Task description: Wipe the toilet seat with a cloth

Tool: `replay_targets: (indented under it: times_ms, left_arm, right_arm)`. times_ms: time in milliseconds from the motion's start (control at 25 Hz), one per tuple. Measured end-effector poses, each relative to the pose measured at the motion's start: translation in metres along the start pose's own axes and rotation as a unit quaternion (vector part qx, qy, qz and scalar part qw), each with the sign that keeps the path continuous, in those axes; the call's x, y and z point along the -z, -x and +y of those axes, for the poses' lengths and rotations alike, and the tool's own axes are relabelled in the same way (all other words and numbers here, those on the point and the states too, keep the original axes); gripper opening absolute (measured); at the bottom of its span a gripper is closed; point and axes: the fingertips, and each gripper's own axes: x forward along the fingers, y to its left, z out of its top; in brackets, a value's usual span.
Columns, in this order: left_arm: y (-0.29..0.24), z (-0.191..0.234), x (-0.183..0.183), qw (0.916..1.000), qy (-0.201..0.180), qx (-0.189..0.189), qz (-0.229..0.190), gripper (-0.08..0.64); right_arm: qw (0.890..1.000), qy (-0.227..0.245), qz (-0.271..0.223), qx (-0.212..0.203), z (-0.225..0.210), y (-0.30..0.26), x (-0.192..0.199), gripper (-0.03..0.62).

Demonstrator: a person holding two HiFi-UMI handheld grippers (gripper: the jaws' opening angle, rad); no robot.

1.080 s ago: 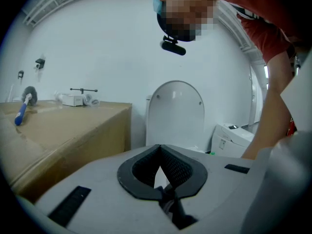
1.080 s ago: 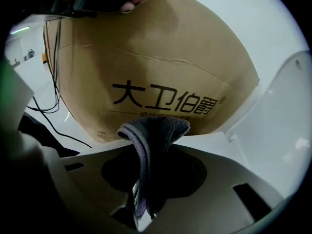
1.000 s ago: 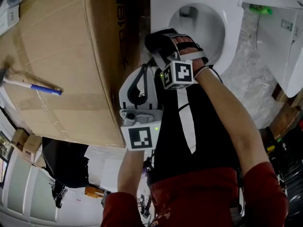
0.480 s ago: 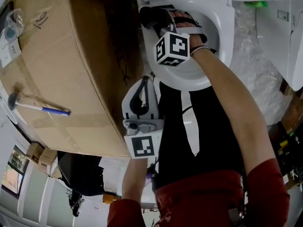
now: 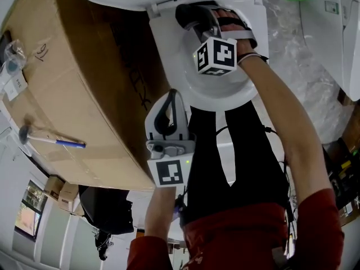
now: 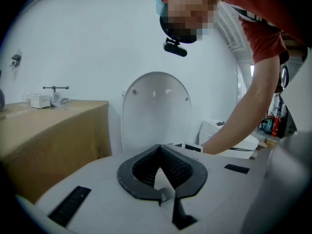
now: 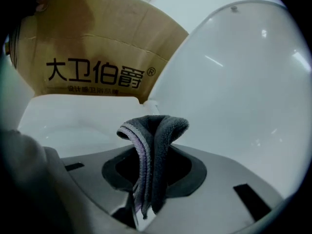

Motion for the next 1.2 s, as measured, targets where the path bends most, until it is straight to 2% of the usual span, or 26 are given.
replay_targets:
  times_ms: [320, 440, 680, 760, 840, 880, 1000, 1120, 1200]
  left_arm:
    - [-0.033, -0.043, -0.01, 0.9986, -0.014, 0.051, 0.003, 0.013]
    - [-0.042, -0.06, -0.016, 0.9974, -0.02, 0.068, 0.004, 0.013]
    - [-0.054, -0.084, -0.027, 0.996, -0.027, 0.085, 0.005, 0.013]
    - [-0.056, -0.088, -0.033, 0.995, -0.029, 0.093, 0.017, 0.012]
    - [-0.062, -0.091, -0.055, 0.9952, -0.031, 0.092, 0.007, 0.012]
    - [-0.067, -0.092, -0.067, 0.9966, -0.019, 0.08, -0.002, 0.012]
    - [-0.061, -0.087, -0.103, 0.9987, 0.007, 0.047, -0.02, 0.012]
    - [-0.046, -0.078, -0.159, 0.9975, -0.007, 0.039, -0.059, 0.012]
    - [-0.033, -0.076, -0.2, 0.9957, -0.017, 0.032, -0.085, 0.012]
  right_arm:
    - [0.997, -0.044, 0.05, 0.027, -0.028, 0.041, 0.105, 0.091]
    - [0.993, -0.093, 0.065, 0.039, -0.04, 0.053, 0.133, 0.091]
    - [0.972, -0.2, 0.117, 0.037, -0.057, 0.075, 0.183, 0.091]
    - [0.959, -0.254, 0.115, 0.042, -0.059, 0.095, 0.185, 0.091]
    - [0.944, -0.317, 0.072, 0.063, -0.07, 0.135, 0.168, 0.091]
    - [0.937, -0.339, 0.044, 0.077, -0.081, 0.159, 0.158, 0.091]
    - [0.915, -0.385, -0.026, 0.117, -0.107, 0.235, 0.115, 0.091]
    - [0.882, -0.426, -0.112, 0.167, -0.146, 0.304, 0.064, 0.091]
    - [0.863, -0.446, -0.143, 0.189, -0.173, 0.347, 0.039, 0.091]
